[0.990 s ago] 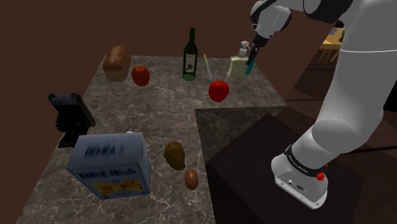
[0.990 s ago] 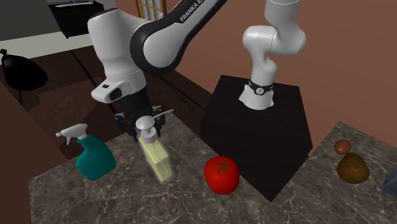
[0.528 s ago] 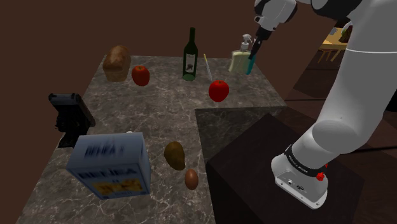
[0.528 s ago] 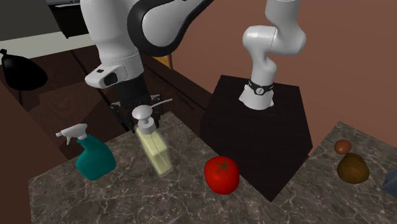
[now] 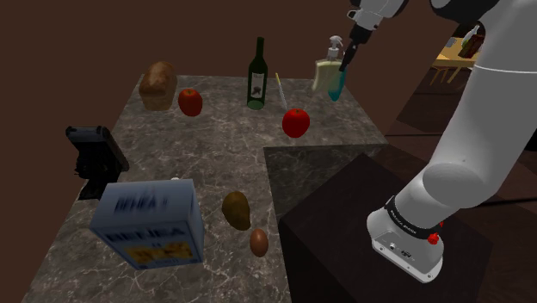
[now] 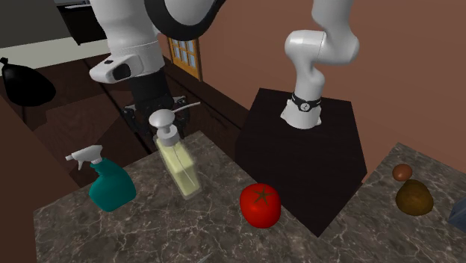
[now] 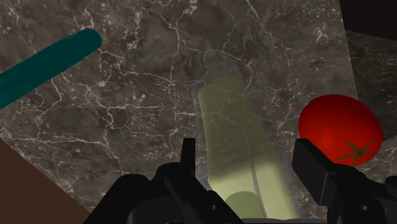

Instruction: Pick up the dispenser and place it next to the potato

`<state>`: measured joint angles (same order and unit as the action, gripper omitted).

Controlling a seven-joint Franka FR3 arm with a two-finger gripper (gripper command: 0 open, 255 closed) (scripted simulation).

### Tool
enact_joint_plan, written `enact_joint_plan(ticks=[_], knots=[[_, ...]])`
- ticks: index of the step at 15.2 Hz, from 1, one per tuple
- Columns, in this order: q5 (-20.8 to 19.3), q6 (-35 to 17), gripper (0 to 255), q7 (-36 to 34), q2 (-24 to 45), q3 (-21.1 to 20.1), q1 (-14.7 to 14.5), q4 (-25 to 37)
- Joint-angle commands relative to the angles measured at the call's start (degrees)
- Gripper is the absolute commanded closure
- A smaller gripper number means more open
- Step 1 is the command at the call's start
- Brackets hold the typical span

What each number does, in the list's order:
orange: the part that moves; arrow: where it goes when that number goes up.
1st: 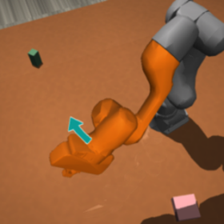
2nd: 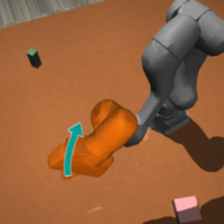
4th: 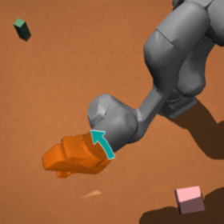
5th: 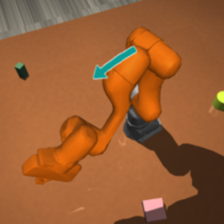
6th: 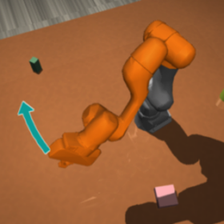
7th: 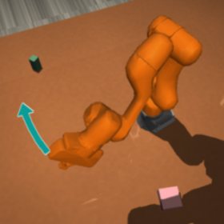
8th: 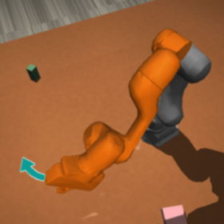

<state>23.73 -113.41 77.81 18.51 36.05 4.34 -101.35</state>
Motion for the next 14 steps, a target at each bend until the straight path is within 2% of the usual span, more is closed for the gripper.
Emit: enact_joint_plan(ticks=[1,14], knots=[[-0.49,1.28,255,-0.43,-0.49,0.21,0.00,0.94],[-2.89,9.88,255,-3.29,-2.87,1.08,0.01,8.03]])
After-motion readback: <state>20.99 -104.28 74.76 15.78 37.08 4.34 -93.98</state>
